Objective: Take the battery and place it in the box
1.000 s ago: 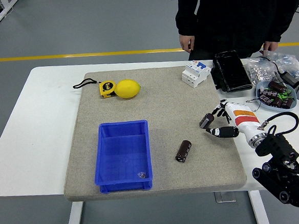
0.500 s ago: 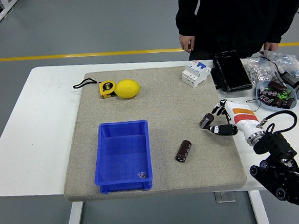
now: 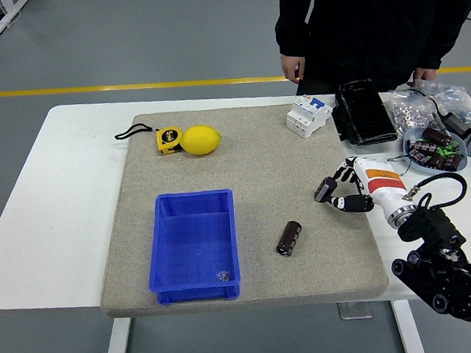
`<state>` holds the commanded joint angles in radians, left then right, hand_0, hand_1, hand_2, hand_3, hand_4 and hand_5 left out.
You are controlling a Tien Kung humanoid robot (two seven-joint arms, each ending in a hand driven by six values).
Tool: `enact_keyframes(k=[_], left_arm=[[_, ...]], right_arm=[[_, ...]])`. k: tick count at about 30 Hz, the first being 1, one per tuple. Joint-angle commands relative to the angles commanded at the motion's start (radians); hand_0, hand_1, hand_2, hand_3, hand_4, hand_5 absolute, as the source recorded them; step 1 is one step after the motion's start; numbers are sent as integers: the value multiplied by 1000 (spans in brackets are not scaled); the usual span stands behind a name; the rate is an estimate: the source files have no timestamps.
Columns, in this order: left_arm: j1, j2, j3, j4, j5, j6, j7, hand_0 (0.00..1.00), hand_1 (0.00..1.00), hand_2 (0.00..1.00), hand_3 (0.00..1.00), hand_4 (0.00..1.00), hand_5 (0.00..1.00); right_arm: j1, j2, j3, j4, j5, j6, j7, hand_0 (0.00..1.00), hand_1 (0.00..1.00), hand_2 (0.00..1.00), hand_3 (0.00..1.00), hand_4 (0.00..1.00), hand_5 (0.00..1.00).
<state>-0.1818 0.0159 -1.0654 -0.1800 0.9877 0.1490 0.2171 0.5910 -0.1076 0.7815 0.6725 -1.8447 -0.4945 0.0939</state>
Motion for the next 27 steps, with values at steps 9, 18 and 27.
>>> enact_keyframes(k=[9, 18, 27], left_arm=[[10, 4, -9, 0, 16, -4, 4, 726, 687, 697, 590, 642, 567], [16, 8, -16, 0, 28, -5, 6, 726, 687, 696, 590, 640, 566], [14, 8, -17, 0, 29, -6, 5, 726, 686, 695, 591, 640, 565]], right_arm=[[-5, 9, -9, 6, -4, 22, -4, 356, 465, 493, 506, 899, 288], [-8, 12, -21, 7, -4, 30, -6, 363, 468, 504, 523, 911, 291], [1, 17, -17, 6, -1, 29, -7, 364, 469, 504, 525, 912, 291]])
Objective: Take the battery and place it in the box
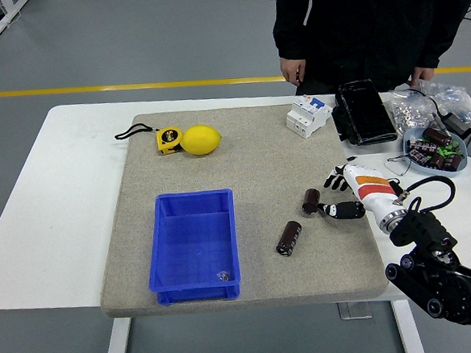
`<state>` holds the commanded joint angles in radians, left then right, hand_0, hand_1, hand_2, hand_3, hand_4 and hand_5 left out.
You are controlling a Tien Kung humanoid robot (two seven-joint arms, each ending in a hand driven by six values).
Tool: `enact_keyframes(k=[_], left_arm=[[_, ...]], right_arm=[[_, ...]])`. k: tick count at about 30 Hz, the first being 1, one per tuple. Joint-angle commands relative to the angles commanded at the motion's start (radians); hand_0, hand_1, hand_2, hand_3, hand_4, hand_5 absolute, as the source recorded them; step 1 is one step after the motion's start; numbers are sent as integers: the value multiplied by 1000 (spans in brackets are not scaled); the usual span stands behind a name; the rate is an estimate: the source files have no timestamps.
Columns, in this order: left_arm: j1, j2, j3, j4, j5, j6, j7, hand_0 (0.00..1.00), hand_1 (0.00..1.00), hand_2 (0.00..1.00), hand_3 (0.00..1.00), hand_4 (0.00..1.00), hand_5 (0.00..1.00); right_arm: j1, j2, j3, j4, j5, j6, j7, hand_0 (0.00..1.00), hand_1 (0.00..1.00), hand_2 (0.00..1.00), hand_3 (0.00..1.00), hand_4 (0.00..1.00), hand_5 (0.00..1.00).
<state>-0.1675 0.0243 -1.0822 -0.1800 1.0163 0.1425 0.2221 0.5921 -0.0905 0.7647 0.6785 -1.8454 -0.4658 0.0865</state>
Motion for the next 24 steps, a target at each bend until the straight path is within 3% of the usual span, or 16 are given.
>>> enact_keyframes(k=[12, 13, 18, 19, 24], left_arm=[[-2, 2, -10, 0, 10, 0, 1, 727, 686, 694, 590, 641, 566], [-2, 2, -12, 0, 12, 0, 1, 727, 686, 693, 591, 641, 566], [-1, 2, -21, 0, 20, 1, 2, 727, 686, 693, 591, 641, 566], [-2, 2, -22, 0, 21, 1, 2, 727, 686, 693, 591, 641, 567], [-3, 2, -18, 0, 14, 2, 0, 727, 686, 693, 591, 641, 567]], right_arm=[[9, -4, 0, 51, -13, 12, -13, 368, 478, 522, 553, 945, 317], [9, -6, 1, 66, -15, 21, -21, 382, 505, 547, 590, 967, 332], [11, -8, 1, 116, -19, 54, -47, 382, 505, 547, 590, 967, 332], [12, -9, 1, 123, -20, 62, -51, 426, 553, 625, 696, 998, 363], [13, -17, 2, 150, -21, 92, -64, 426, 553, 625, 696, 998, 363]])
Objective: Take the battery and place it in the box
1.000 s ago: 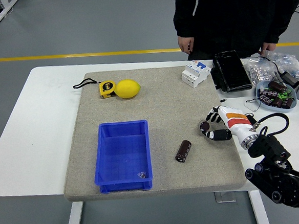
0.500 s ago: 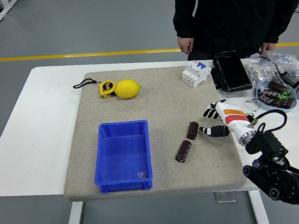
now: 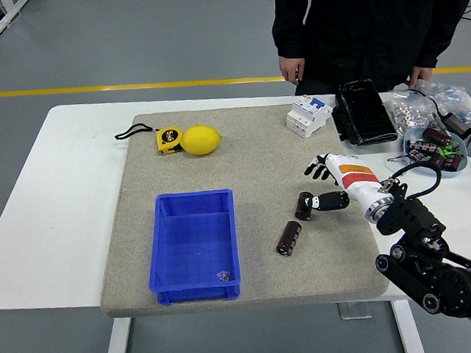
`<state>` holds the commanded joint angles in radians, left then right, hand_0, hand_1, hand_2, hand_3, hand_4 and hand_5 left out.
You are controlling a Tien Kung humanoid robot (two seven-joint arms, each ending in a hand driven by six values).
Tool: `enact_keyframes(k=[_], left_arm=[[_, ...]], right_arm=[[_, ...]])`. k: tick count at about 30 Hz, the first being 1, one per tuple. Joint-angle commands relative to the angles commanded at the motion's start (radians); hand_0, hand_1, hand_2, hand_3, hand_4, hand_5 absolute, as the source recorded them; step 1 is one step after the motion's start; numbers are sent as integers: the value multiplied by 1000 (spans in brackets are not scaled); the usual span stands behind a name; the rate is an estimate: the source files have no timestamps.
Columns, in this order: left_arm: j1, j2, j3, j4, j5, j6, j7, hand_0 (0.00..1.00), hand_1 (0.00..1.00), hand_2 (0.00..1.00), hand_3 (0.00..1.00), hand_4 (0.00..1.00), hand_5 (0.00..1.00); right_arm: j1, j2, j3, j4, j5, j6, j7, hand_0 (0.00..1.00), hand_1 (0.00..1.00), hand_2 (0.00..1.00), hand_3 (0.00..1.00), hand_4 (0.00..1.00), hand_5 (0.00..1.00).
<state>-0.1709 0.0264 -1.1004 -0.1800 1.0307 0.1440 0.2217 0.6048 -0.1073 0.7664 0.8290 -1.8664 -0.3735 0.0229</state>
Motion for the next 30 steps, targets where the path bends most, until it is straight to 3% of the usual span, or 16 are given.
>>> enact_keyframes(k=[1, 30], left_arm=[[0, 0, 1, 0, -2, 0, 0, 727, 686, 691, 591, 641, 566], [11, 4, -34, 0, 30, 2, 4, 727, 685, 688, 590, 640, 567]], right_arm=[[0, -1, 0, 2, -1, 3, 0, 440, 565, 639, 733, 998, 381], [-30, -40, -53, 26, -7, 71, -1, 443, 571, 650, 741, 998, 433]])
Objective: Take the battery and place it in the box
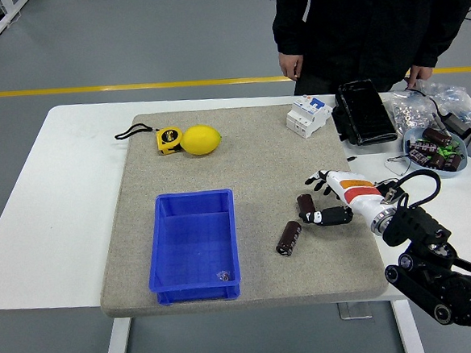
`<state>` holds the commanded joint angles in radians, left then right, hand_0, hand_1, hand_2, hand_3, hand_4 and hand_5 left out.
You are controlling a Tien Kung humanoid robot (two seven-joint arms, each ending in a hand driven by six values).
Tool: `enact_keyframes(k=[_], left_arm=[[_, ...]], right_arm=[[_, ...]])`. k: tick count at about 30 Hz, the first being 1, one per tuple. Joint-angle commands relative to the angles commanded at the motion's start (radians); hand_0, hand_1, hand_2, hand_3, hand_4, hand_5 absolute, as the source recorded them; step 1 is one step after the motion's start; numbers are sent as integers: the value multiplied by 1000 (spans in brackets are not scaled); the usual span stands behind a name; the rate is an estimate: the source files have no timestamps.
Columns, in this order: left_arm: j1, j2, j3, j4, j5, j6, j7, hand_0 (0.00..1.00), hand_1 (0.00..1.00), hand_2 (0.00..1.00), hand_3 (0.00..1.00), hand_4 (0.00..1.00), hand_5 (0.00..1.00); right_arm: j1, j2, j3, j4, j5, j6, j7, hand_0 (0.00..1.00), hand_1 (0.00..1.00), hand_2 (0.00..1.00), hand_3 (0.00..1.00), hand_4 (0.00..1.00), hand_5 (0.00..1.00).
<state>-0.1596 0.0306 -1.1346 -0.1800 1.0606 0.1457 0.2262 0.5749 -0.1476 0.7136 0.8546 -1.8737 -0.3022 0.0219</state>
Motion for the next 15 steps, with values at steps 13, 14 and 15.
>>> enact_keyframes(k=[13, 14, 15], left_arm=[[8, 3, -19, 0, 26, -1, 4, 726, 685, 689, 591, 638, 567], [8, 3, -20, 0, 27, -1, 4, 727, 683, 688, 592, 637, 567], [7, 2, -22, 0, 29, -1, 4, 727, 683, 688, 592, 637, 567]], right_arm=[[2, -3, -33, 15, -5, 2, 3, 444, 571, 650, 740, 998, 447], [3, -2, -35, 11, -4, -1, 4, 436, 567, 646, 736, 998, 449], [3, 0, -34, 8, -4, -5, 6, 436, 567, 646, 736, 998, 449]])
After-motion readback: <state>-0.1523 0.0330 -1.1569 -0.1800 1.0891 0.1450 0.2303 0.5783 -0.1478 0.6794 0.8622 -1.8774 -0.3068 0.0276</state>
